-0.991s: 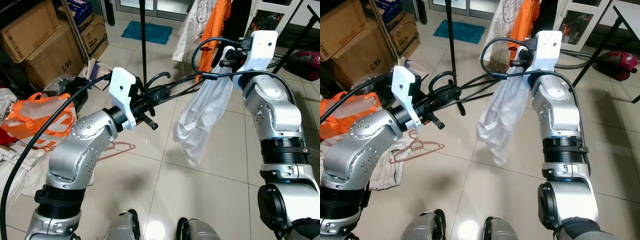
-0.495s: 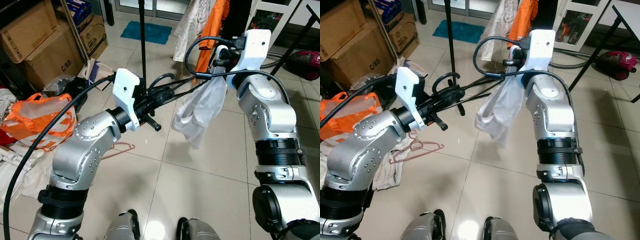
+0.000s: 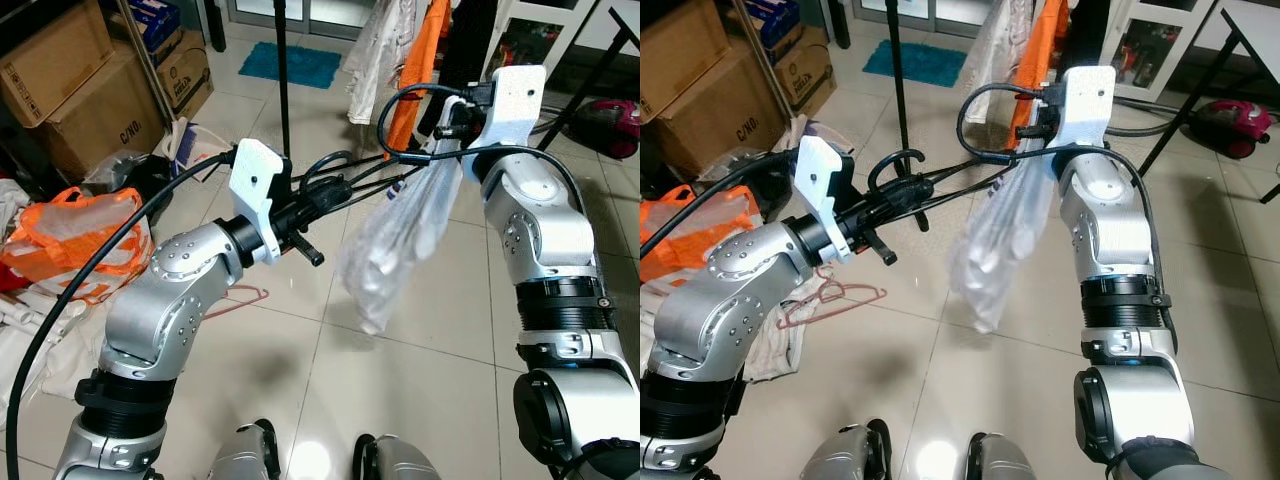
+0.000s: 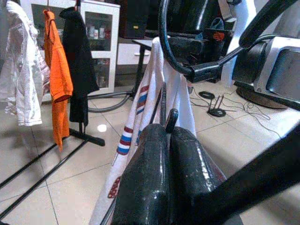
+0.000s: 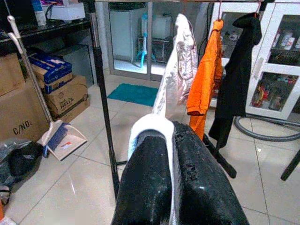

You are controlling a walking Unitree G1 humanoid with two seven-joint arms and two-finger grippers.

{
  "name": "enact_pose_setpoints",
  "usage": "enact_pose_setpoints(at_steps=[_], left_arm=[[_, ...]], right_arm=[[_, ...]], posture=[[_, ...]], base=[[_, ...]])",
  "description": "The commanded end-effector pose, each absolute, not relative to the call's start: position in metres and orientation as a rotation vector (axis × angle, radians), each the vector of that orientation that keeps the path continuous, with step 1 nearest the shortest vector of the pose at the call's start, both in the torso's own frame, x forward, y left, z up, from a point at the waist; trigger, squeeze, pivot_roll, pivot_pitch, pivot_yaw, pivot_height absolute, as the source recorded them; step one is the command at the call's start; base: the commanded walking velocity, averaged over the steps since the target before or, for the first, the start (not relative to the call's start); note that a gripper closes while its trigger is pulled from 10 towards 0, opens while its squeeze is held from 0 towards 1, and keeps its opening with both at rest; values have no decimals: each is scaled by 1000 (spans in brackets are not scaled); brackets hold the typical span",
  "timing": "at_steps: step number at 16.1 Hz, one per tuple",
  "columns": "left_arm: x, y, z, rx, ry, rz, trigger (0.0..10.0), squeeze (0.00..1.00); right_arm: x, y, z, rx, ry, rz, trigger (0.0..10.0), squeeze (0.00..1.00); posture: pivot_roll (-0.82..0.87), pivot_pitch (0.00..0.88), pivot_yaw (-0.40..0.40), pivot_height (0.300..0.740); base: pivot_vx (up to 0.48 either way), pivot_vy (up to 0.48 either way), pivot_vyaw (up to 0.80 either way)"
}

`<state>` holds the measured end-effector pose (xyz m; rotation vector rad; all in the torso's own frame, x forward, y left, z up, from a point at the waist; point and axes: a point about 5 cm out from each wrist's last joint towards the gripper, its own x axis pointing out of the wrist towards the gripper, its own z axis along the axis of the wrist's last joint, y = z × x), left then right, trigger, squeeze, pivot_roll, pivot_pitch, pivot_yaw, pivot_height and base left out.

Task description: Hang hanger

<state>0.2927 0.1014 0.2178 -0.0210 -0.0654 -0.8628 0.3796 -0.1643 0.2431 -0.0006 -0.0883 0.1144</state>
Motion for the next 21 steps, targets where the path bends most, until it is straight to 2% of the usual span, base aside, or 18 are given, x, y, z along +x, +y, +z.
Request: enact_pose_setpoints(at_steps=[1,8,10,11,12,15,18,21], left_arm=[[289,96,225,-10,-92,-895,10000,0],[288,84,225,-54,-101,-901,10000,0],[292,83,223,-55,-92,-856,10000,0],[302,85,218,-31,-70,-756,10000,0],[310,90,216,-52,-64,-661,10000,0],[315,101,221,19,-119,-567,10000,0],[319,103,218,20,-111,-545,10000,0],[322,102,215,8,-116,-551,10000,0]], right_arm=[[379,-166,247,-6,-113,106,10000,0],[376,-150,251,22,-128,157,10000,0],[375,-146,250,24,-126,170,10000,0],[373,-143,249,27,-123,183,10000,0],[371,-145,247,21,-115,182,10000,0],[368,-158,244,29,-97,158,10000,0],[364,-163,249,55,-94,165,10000,0],[355,-150,256,74,-107,278,10000,0]], posture=[[-110,160,-17,740],[-108,158,-20,740],[-108,150,-24,740],[-108,150,-24,740],[-110,144,-25,740],[-110,136,-27,740],[-114,133,-26,740],[-117,133,-26,740]], base=[[0,0,0],[0,0,0],[0,0,0],[0,0,0],[0,0,0],[0,0,0],[0,0,0],[0,0,0]])
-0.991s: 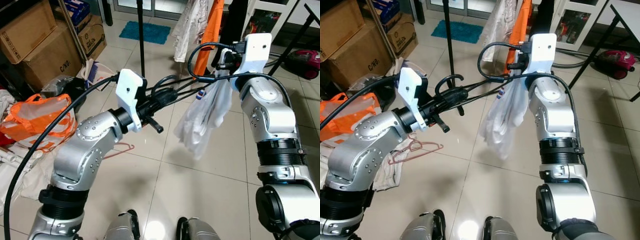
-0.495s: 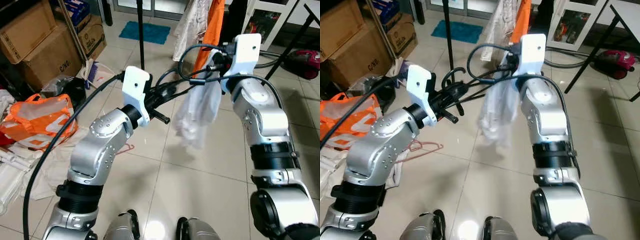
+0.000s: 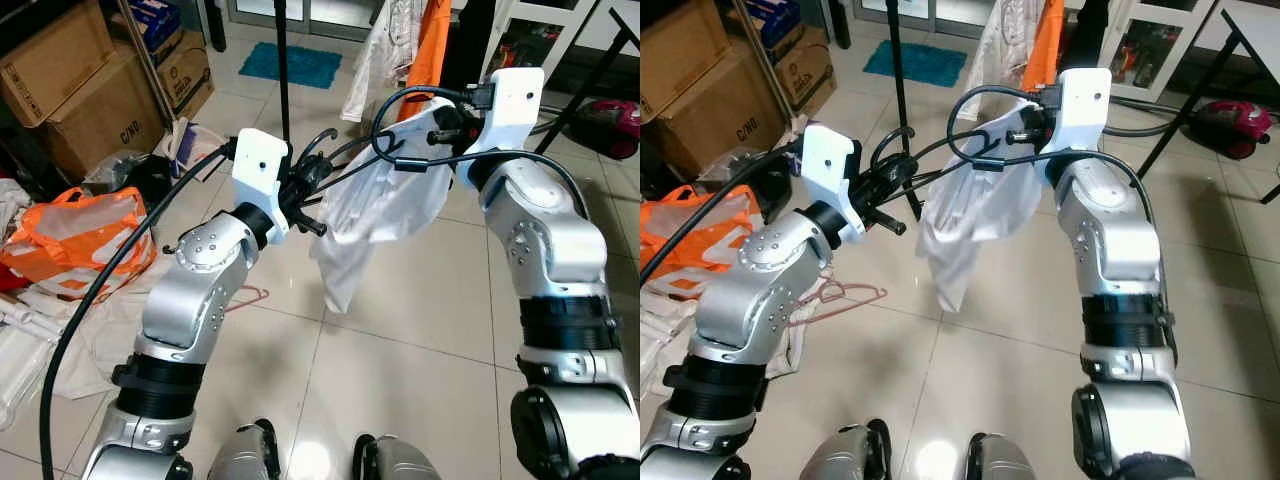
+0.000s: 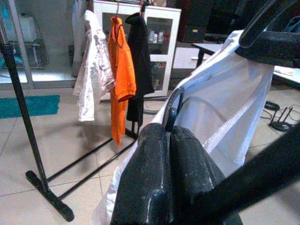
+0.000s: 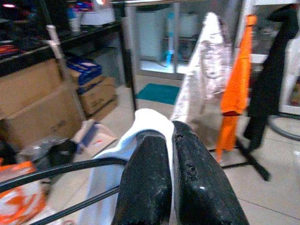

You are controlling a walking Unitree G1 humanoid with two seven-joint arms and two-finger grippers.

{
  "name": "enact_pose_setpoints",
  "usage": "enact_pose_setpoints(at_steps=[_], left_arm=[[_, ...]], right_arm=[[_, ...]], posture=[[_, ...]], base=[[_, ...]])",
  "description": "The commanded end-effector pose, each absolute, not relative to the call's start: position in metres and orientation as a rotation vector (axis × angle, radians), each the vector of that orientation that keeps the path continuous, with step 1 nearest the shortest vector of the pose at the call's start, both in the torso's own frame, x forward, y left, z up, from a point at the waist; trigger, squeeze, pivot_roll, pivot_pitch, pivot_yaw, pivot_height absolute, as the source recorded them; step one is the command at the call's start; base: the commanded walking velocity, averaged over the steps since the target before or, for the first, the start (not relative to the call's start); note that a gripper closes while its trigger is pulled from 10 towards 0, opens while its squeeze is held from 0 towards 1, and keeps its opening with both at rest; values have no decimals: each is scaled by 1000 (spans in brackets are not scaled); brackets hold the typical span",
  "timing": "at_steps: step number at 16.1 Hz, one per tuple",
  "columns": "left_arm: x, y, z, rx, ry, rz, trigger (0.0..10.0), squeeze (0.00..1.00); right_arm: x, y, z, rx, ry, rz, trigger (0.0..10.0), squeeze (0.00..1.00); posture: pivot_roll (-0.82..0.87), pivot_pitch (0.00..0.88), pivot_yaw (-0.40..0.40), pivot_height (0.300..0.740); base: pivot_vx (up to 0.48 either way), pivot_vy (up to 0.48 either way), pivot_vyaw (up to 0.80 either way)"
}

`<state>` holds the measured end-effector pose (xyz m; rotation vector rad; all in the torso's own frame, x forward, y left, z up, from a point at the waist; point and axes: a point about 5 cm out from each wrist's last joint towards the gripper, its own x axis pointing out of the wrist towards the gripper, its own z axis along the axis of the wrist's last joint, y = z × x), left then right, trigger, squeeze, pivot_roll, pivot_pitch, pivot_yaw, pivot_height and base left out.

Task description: Hang hanger

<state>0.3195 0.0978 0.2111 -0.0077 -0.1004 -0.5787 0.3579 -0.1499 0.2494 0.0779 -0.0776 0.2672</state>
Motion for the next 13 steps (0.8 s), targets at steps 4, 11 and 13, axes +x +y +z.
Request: enact_pose_setpoints(at_steps=[4,11,13], left_arm=[[329,101,204,-65,-88,-572,10000,0],[340,101,219,-180,-201,-594,10000,0],[343,108,235,-205,-275,-552,10000,0]], right_arm=[[334,-114,269,112,-124,541,10000,0],[308,-91,263,99,-40,790,10000,0],[309,-98,241,53,38,771,10000,0]], posture=[[-126,142,-23,740],[-140,155,-25,740],[-140,158,-23,740]], base=[[0,0,0],[0,0,0],[0,0,0]])
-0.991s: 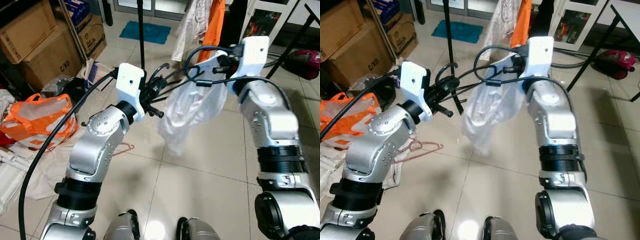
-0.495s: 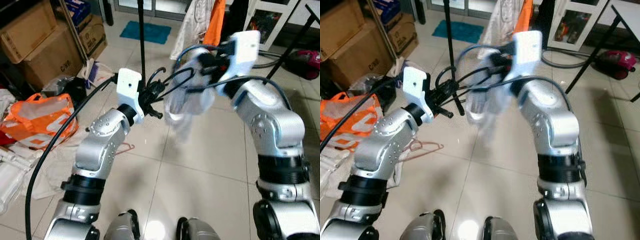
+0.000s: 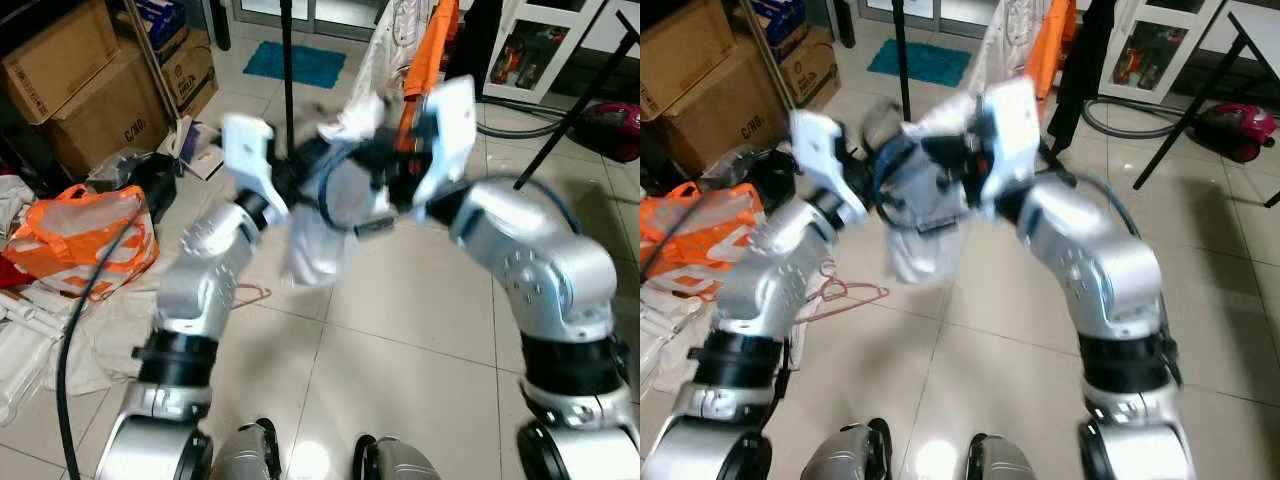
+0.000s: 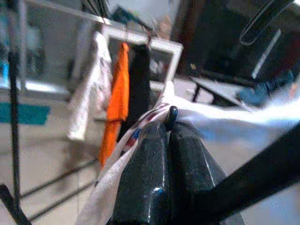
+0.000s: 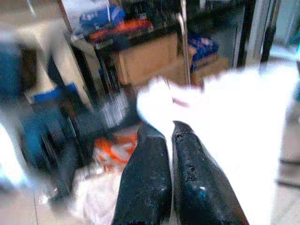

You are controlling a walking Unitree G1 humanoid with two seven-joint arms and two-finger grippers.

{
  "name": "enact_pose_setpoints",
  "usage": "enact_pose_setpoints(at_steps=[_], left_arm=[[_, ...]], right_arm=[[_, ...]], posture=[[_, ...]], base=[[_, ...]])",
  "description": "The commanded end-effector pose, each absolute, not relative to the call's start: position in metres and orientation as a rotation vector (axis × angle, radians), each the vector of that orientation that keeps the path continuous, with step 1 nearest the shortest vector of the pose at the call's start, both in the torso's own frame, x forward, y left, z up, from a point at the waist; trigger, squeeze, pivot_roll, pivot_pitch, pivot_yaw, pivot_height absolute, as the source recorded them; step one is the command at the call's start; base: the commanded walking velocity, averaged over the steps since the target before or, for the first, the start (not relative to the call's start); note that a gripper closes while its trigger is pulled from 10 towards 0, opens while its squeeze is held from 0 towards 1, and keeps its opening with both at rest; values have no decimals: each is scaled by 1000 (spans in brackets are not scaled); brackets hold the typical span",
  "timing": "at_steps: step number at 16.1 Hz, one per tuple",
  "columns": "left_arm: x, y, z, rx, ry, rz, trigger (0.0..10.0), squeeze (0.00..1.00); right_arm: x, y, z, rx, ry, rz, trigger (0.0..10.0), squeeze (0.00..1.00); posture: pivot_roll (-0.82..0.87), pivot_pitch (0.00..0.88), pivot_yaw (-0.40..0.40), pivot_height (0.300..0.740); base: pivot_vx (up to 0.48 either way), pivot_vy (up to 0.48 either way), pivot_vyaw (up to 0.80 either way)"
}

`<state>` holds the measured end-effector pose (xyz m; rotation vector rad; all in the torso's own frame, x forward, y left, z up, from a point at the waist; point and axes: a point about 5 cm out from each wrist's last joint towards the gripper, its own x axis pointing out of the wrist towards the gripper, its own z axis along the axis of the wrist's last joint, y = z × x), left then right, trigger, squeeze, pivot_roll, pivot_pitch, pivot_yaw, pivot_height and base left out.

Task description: Hang hanger

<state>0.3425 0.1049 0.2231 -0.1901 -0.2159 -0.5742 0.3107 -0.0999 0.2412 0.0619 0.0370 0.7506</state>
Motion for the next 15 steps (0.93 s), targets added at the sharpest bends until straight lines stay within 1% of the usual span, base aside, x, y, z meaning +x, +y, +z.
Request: enact_pose_setpoints(at_steps=[1,3,4,6,7,10,11,13,15], left_arm=[[342,109,240,-209,-301,-551,10000,0],[342,109,243,-203,-321,-545,10000,0],[342,109,243,-205,-324,-540,10000,0],[344,109,242,-210,-330,-526,10000,0],[343,107,243,-211,-334,-526,10000,0],[342,105,242,-211,-336,-524,10000,0],[343,106,241,-215,-335,-512,10000,0],[346,110,236,-212,-317,-469,10000,0],[349,114,232,-206,-301,-431,10000,0]], right_arm=[[312,-103,232,24,68,736,10000,0],[314,-106,222,-17,95,708,10000,0],[312,-104,219,-26,104,722,10000,0],[308,-99,208,-112,124,753,10000,0],[310,-100,197,-199,126,728,10000,0],[321,-102,188,-234,99,631,10000,0],[320,-100,190,-208,74,641,10000,0],[311,-92,205,-91,9,728,10000,0],[306,-92,206,-26,6,788,10000,0]], posture=[[-139,160,-23,740],[-138,162,-21,740],[-139,163,-21,740],[-139,164,-22,740],[-140,164,-25,740],[-136,165,-31,740],[-133,167,-33,740],[-134,167,-36,740],[-129,168,-42,740]], base=[[0,0,0],[0,0,0],[0,0,0],[0,0,0],[0,0,0],[0,0,0],[0,0,0],[0,0,0],[0,0,0]])
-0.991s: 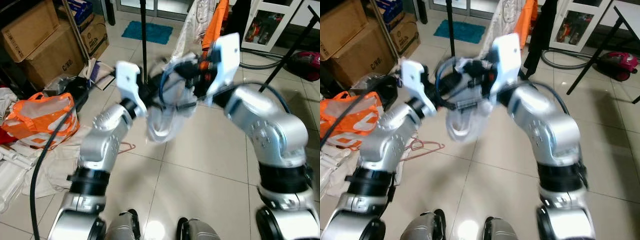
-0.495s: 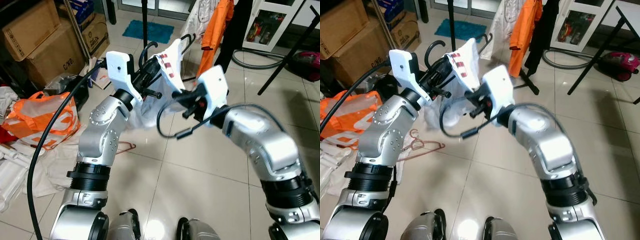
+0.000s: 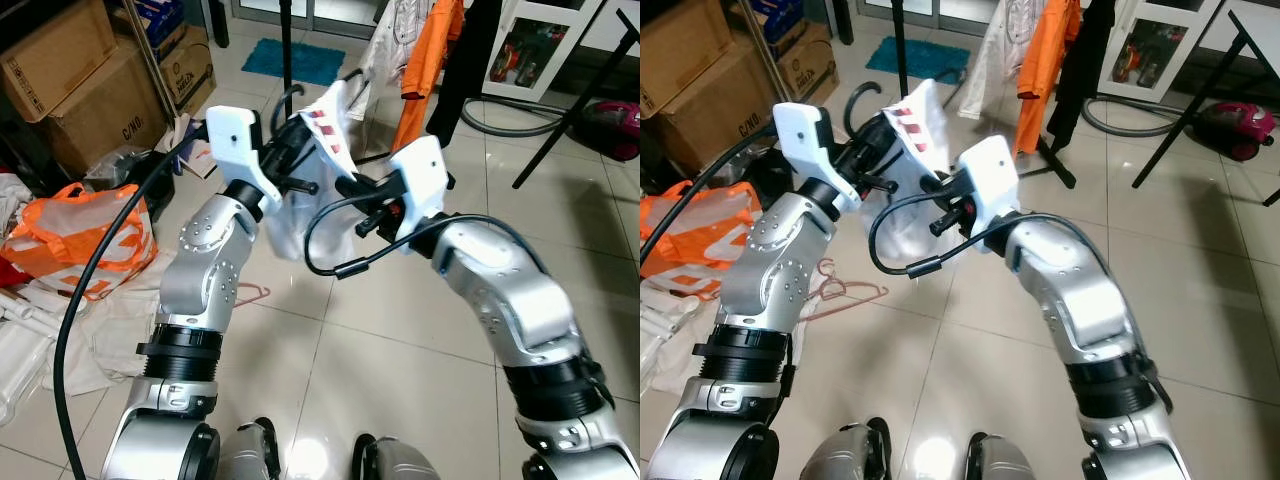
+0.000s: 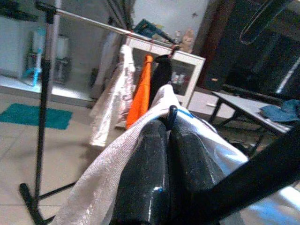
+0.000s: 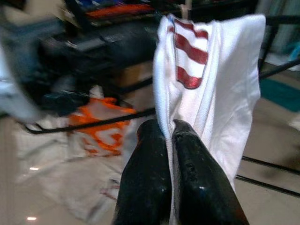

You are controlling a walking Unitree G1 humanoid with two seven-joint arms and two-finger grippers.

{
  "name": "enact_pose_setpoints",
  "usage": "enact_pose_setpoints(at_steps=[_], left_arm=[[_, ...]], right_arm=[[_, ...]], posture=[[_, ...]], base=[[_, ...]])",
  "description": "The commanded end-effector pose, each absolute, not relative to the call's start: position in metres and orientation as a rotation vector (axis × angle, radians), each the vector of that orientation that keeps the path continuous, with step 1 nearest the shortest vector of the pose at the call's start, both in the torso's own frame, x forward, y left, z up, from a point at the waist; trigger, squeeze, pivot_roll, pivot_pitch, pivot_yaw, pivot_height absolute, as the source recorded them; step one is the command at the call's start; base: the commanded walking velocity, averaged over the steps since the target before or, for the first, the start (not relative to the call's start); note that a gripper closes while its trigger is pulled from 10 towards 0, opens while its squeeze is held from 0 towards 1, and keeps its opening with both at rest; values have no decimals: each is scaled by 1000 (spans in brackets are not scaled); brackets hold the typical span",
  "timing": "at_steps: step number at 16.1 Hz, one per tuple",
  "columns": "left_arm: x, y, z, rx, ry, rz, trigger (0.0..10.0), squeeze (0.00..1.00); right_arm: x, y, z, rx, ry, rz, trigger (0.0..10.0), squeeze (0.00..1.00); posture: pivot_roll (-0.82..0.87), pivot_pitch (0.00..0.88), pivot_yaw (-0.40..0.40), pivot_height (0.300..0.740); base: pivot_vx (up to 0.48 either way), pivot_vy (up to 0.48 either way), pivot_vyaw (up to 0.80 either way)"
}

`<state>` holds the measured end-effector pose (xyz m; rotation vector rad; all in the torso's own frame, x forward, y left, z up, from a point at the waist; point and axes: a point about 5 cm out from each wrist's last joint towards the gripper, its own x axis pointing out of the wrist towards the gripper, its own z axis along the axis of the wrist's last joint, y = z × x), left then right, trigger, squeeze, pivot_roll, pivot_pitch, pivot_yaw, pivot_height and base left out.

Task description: Hang hanger

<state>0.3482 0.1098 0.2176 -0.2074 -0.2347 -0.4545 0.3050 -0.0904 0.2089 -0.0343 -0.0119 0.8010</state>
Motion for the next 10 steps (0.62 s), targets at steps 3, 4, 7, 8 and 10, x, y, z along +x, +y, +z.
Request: enact_pose_setpoints(at_steps=[3,4,7,8,10], left_arm=[[353,120,228,-198,-295,-374,10000,0],[355,120,228,-196,-296,-364,10000,0],[355,120,230,-197,-310,-360,10000,0],[355,120,232,-198,-318,-358,10000,0],[354,119,238,-198,-351,-357,10000,0]], right_arm=[[286,-95,188,-23,96,946,10000,0],[282,-96,181,-37,128,975,10000,0],[289,-100,166,-77,155,906,10000,1000],[294,-103,160,-108,158,860,10000,1000],[305,-112,145,-257,134,733,10000,1000]], posture=[[-132,166,-43,740],[-134,162,-42,740],[-134,157,-42,740],[-134,157,-42,740],[-134,157,-42,740]], base=[[0,0,0],[0,0,0],[0,0,0],[0,0,0],[0,0,0]])
